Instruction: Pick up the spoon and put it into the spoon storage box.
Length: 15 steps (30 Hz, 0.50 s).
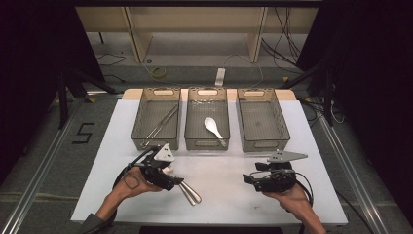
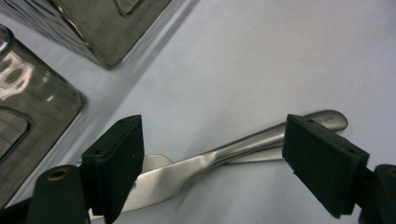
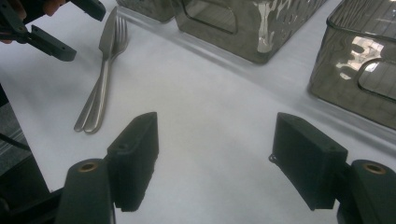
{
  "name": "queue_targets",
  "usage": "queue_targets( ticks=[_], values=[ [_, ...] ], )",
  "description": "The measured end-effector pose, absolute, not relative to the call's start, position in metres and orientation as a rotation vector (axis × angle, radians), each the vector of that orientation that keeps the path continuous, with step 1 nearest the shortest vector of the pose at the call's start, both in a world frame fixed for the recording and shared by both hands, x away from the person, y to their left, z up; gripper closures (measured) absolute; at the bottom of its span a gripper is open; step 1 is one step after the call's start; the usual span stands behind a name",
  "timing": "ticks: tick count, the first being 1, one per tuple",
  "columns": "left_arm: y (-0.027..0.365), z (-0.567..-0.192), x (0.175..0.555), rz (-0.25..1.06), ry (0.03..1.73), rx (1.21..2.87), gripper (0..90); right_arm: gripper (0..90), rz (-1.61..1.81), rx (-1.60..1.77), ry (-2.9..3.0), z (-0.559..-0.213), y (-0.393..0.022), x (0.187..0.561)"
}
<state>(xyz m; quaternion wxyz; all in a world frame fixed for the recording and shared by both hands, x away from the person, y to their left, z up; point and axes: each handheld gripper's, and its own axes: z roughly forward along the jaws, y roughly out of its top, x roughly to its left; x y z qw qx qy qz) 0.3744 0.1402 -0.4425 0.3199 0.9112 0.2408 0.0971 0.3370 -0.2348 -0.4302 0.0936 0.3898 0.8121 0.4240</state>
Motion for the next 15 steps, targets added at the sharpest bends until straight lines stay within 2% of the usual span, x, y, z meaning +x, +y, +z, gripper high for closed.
queue_targets(
  ticks=[15],
  values=[
    [0.132,-0.445,0.385,0.244,0.581,2.542,20.8,29.4,1.321,1.179,2.334,-0.432,-0.246,0.327]
  ],
)
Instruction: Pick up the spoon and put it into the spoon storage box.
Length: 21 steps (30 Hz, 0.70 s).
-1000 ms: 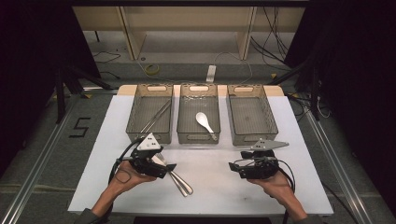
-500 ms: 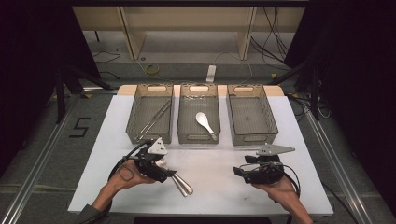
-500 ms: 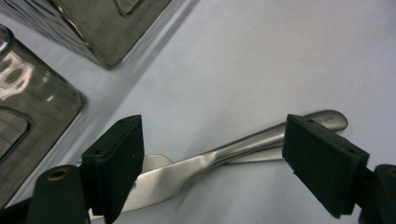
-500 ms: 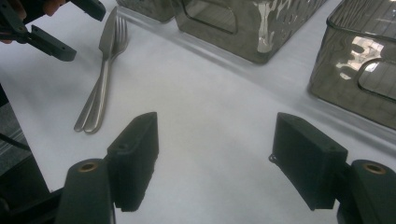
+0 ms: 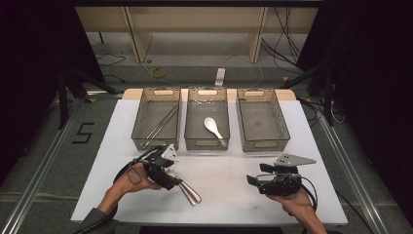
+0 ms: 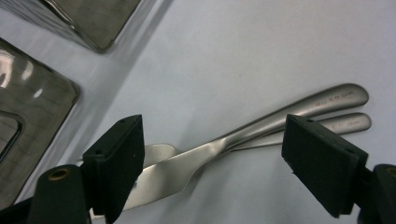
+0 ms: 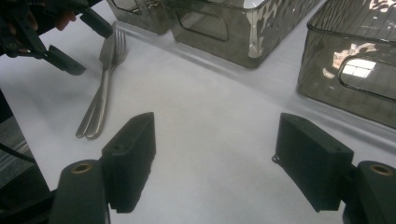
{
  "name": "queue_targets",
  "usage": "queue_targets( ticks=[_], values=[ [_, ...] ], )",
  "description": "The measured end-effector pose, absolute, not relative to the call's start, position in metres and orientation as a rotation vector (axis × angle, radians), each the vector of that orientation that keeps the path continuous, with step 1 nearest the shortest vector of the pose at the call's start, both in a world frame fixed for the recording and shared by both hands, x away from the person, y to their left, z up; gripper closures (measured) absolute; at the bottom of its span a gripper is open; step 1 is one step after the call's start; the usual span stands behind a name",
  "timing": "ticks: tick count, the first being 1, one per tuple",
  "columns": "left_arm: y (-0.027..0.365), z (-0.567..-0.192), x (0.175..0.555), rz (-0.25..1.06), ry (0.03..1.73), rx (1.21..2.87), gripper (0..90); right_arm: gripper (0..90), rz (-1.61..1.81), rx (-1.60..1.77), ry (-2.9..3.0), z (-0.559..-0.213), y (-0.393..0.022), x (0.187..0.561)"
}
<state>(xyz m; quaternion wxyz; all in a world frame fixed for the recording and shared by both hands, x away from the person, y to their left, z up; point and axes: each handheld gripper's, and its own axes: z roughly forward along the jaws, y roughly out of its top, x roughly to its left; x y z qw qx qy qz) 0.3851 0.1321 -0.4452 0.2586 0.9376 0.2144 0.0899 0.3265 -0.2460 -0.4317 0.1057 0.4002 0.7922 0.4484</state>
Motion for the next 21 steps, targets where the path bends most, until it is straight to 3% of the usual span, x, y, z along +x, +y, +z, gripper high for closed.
queue_targets(
  ticks=[21],
  values=[
    [0.122,-0.459,0.393,0.234,0.486,2.704,22.1,28.2,1.321,1.172,2.348,-0.434,-0.245,0.324]
  ],
)
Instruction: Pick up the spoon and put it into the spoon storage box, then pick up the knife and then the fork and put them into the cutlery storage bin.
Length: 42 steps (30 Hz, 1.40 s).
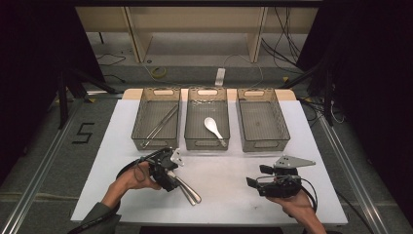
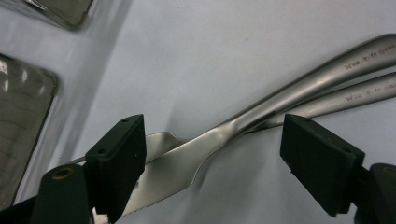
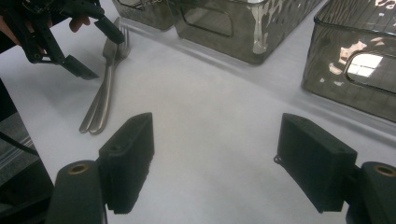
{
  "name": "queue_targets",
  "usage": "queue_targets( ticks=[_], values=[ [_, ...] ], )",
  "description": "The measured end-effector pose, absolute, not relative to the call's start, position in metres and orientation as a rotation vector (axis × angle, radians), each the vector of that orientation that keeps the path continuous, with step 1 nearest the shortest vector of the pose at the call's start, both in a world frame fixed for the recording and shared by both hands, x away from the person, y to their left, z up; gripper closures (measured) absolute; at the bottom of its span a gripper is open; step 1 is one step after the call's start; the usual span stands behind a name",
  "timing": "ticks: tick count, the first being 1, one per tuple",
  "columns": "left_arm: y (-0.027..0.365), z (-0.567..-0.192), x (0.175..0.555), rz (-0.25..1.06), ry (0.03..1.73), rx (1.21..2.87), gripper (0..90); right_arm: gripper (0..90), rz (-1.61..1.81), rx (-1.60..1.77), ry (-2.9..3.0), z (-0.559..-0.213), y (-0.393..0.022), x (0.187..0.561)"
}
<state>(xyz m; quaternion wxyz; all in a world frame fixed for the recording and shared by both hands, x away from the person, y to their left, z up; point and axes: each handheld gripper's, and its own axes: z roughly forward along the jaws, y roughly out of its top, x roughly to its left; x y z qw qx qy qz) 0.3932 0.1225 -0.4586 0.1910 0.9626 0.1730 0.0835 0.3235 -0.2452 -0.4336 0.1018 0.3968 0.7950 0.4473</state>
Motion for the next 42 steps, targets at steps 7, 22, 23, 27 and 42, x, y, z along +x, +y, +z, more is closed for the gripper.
queue_targets(
  ticks=[7,22,23,27,42],
  values=[
    [0.122,-0.462,0.398,0.230,0.475,2.725,22.4,28.3,1.313,1.171,2.356,-0.434,-0.244,0.323],
    [0.119,-0.466,0.400,0.188,0.422,2.773,24.8,28.3,1.303,1.164,2.368,-0.434,-0.243,0.324],
    [0.119,-0.466,0.399,0.190,0.419,2.772,25.2,28.2,1.303,1.164,2.370,-0.434,-0.243,0.323],
    [0.119,-0.466,0.399,0.181,0.411,2.776,27.0,28.3,1.301,1.157,2.373,-0.434,-0.242,0.323],
    [0.113,-0.461,0.395,0.170,0.319,2.873,47.1,28.3,1.286,1.156,2.386,-0.435,-0.241,0.323]
  ],
)
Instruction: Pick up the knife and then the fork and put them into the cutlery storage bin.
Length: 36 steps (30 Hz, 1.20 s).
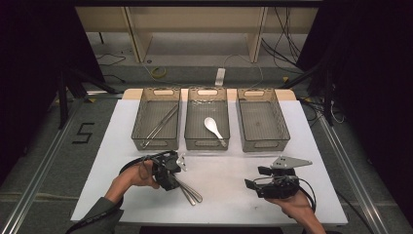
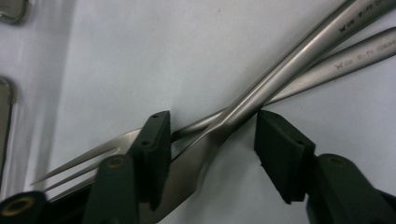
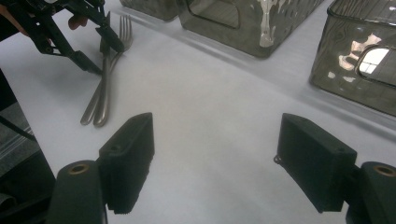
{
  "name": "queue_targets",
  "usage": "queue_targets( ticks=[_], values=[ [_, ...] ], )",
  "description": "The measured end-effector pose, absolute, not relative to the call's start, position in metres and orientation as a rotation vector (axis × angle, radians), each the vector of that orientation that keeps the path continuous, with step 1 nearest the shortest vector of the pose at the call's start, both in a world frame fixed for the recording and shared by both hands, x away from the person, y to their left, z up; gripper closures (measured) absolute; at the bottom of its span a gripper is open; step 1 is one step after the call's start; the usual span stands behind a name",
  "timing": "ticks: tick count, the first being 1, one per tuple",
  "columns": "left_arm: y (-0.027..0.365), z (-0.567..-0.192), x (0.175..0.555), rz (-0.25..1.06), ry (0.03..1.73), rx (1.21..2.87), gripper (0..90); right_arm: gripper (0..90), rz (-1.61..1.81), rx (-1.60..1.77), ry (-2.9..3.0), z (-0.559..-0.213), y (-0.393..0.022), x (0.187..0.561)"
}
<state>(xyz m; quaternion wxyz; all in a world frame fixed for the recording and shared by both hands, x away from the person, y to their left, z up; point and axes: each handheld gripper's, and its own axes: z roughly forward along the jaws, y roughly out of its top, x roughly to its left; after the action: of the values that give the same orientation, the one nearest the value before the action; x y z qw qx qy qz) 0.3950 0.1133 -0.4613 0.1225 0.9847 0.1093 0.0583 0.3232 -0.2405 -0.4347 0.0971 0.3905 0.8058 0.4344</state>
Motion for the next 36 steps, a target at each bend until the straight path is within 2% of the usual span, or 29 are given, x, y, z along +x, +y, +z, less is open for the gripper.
queue_targets(
  ticks=[14,20,29,36],
  values=[
    [0.114,-0.460,0.385,0.264,0.252,2.917,68.9,28.7,1.280,1.151,2.396,-0.435,-0.241,0.323],
    [0.115,-0.462,0.384,0.240,0.227,2.926,77.2,29.1,1.281,1.148,2.394,-0.435,-0.241,0.323],
    [0.114,-0.461,0.383,0.253,0.233,2.925,79.0,29.1,1.278,1.147,2.399,-0.435,-0.240,0.323],
    [0.116,-0.458,0.383,0.191,0.296,2.895,79.4,29.1,1.295,1.140,2.396,-0.434,-0.240,0.323]
  ],
)
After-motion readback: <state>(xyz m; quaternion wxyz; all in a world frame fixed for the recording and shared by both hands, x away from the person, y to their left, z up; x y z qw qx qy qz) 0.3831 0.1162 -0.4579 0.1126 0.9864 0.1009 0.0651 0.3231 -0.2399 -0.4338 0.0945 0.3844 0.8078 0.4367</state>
